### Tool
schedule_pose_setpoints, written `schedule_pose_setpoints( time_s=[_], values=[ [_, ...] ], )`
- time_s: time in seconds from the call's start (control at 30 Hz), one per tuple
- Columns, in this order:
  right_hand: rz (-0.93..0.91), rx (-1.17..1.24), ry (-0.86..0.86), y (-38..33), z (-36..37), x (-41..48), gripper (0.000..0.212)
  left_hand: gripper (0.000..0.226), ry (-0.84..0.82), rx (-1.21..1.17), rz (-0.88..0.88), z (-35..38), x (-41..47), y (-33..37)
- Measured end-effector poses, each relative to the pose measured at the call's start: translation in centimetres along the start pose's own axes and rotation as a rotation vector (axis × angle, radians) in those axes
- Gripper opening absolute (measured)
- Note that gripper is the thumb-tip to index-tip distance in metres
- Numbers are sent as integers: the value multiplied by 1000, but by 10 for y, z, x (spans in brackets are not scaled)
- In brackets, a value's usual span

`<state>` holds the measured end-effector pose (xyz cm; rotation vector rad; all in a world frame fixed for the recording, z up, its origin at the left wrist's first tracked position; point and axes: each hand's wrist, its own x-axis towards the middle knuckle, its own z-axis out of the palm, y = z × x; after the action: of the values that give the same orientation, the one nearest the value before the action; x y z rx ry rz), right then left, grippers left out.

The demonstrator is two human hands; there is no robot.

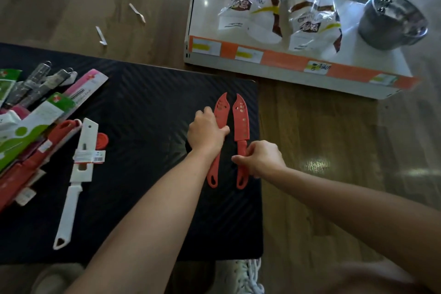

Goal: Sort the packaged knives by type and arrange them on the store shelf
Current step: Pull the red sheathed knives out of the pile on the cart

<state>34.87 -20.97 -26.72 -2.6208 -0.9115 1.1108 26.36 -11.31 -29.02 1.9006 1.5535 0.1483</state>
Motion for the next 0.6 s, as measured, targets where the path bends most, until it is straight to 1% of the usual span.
schedule_pose_setpoints(
  time_s=[0.07, 0.1, 0.17, 0.23, 0.27, 0.37, 0.47, 0.6],
  values=[
    [-33, -48, -77, -8, 1, 1, 26, 46, -21, -4, 3, -1, 1, -1],
    [-54, -113, -121, -12, 0, 2, 25, 46, -35, -6, 9, -3, 2, -2],
    [-119, -356, -188, -18, -5, 5, 26, 47, -71, 12, 42, -8, 2, -3],
    [-186, -622, -200, -29, -10, 8, 36, 48, -110, 80, 119, -18, 1, -11],
    [-198, -693, -201, -35, -14, 11, 38, 47, -125, 121, 162, -24, 1, -17],
    [-253, -769, -195, -65, -23, 12, 33, 41, -169, 227, 236, -56, 7, -41],
    [-416, -854, -93, -102, -13, 9, 29, 33, -249, 283, 221, -102, 20, -75],
    [-597, -878, -111, -153, 28, 1, 26, 26, -188, 476, 150, -165, 37, -131]
  ],
)
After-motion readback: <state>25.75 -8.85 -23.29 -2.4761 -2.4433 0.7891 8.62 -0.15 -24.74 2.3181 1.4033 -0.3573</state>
